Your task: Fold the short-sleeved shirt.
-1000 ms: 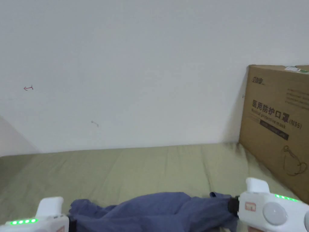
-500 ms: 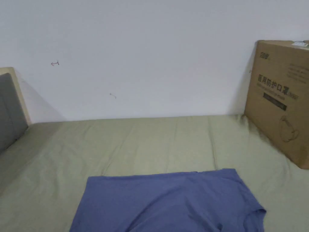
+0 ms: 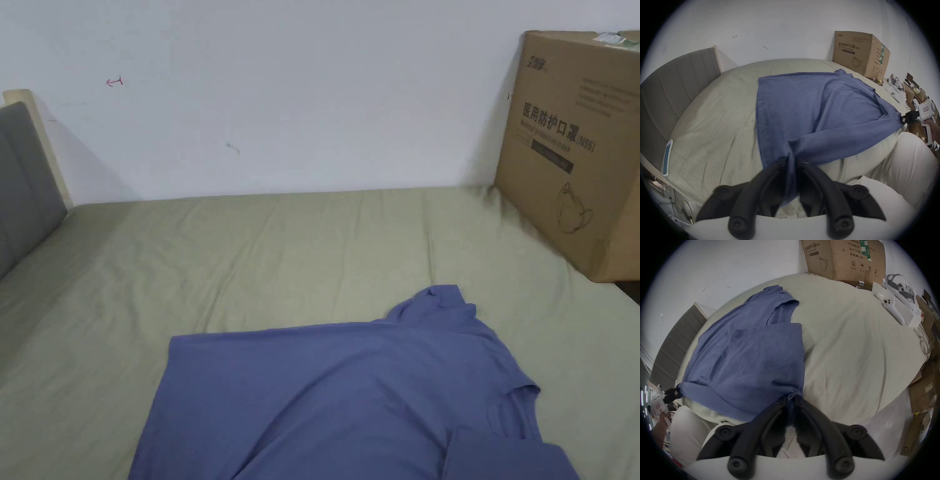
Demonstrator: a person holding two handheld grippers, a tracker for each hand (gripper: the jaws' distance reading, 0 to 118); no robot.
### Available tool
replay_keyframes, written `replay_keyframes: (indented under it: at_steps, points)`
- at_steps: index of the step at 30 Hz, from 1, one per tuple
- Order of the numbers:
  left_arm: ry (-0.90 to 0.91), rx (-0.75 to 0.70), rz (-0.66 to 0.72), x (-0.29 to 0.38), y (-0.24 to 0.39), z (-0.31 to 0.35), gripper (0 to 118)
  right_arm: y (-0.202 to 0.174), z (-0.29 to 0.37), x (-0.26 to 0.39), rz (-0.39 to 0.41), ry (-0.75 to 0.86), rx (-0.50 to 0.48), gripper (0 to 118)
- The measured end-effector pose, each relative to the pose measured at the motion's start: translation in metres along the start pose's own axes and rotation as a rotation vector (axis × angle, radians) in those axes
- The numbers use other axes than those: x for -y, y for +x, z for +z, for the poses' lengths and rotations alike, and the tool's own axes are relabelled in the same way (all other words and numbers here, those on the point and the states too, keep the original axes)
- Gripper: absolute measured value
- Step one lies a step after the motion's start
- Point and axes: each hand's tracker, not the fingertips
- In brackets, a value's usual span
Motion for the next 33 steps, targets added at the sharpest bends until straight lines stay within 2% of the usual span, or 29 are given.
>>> replay_keyframes:
  at_steps: [1,2,3,4,5,6,12,13,14,15,16,17,18,19,20,21,23,26,27,29,30,31,32,33]
  points:
    - [-0.001,-0.027,0.008,0.001,-0.001,0.000,34,-0.004,0.000,-0.002,0.018,0.007,0.035,21]
    - [-0.006,-0.046,0.018,0.000,-0.002,0.002,59,-0.007,0.002,-0.004,0.027,0.006,0.040,40]
    - [-0.013,-0.048,0.035,-0.002,-0.005,0.007,89,-0.010,0.007,-0.007,0.029,0.018,0.051,76]
    - [-0.009,-0.042,0.065,-0.004,-0.008,0.015,117,-0.011,0.016,-0.008,0.032,0.049,0.050,99]
    - [0.020,-0.034,0.088,-0.006,-0.010,0.026,118,-0.014,0.026,-0.011,0.031,0.094,0.024,112]
    - [0.098,-0.015,0.109,-0.009,-0.011,0.041,116,-0.018,0.040,-0.015,0.023,0.143,0.001,115]
    - [0.350,-0.058,0.168,-0.054,0.008,0.116,118,-0.077,0.130,-0.031,0.054,0.501,-0.162,115]
    - [0.400,-0.080,0.187,-0.059,0.015,0.124,117,-0.090,0.139,-0.029,0.072,0.595,-0.169,114]
    - [0.448,-0.084,0.201,-0.060,0.021,0.130,110,-0.100,0.145,-0.027,0.093,0.664,-0.178,114]
    - [0.521,-0.082,0.218,-0.062,0.029,0.135,94,-0.110,0.148,-0.023,0.116,0.747,-0.176,112]
    - [0.598,-0.095,0.219,-0.061,0.038,0.139,44,-0.122,0.149,-0.018,0.138,0.821,-0.169,103]
    - [0.639,-0.130,0.205,-0.059,0.046,0.139,0,-0.131,0.150,-0.015,0.140,0.856,-0.160,77]
    - [0.651,-0.178,0.177,-0.059,0.055,0.138,0,-0.139,0.150,-0.012,0.141,0.884,-0.150,4]
    - [0.644,-0.230,0.145,-0.059,0.064,0.136,0,-0.147,0.150,-0.009,0.150,0.909,-0.130,0]
    - [0.649,-0.211,0.164,-0.057,0.066,0.137,0,-0.151,0.148,-0.010,0.154,0.897,-0.102,0]
    - [0.655,-0.158,0.184,-0.056,0.065,0.139,0,-0.153,0.150,-0.009,0.153,0.893,-0.118,0]
    - [0.649,-0.154,0.189,-0.058,0.066,0.139,0,-0.151,0.153,-0.014,0.138,0.850,-0.192,0]
    - [0.596,-0.192,0.102,-0.072,0.048,0.148,0,-0.145,0.154,-0.021,0.159,0.828,-0.150,0]
    - [0.521,-0.147,0.110,-0.082,0.033,0.143,0,-0.143,0.155,-0.024,0.178,0.813,-0.140,0]
    - [0.157,0.019,0.209,-0.101,0.000,0.126,0,-0.137,0.150,-0.027,0.213,0.779,-0.132,0]
    - [-0.069,0.067,0.264,-0.103,-0.013,0.110,0,-0.136,0.148,-0.029,0.227,0.745,-0.135,0]
    - [-0.219,0.109,0.280,-0.098,-0.024,0.094,0,-0.136,0.146,-0.030,0.235,0.719,-0.132,0]
    - [-0.231,0.137,0.233,-0.091,-0.028,0.085,0,-0.135,0.139,-0.029,0.240,0.700,-0.131,0]
    - [-0.199,0.079,0.158,-0.085,-0.026,0.078,0,-0.135,0.135,-0.029,0.245,0.679,-0.136,0]
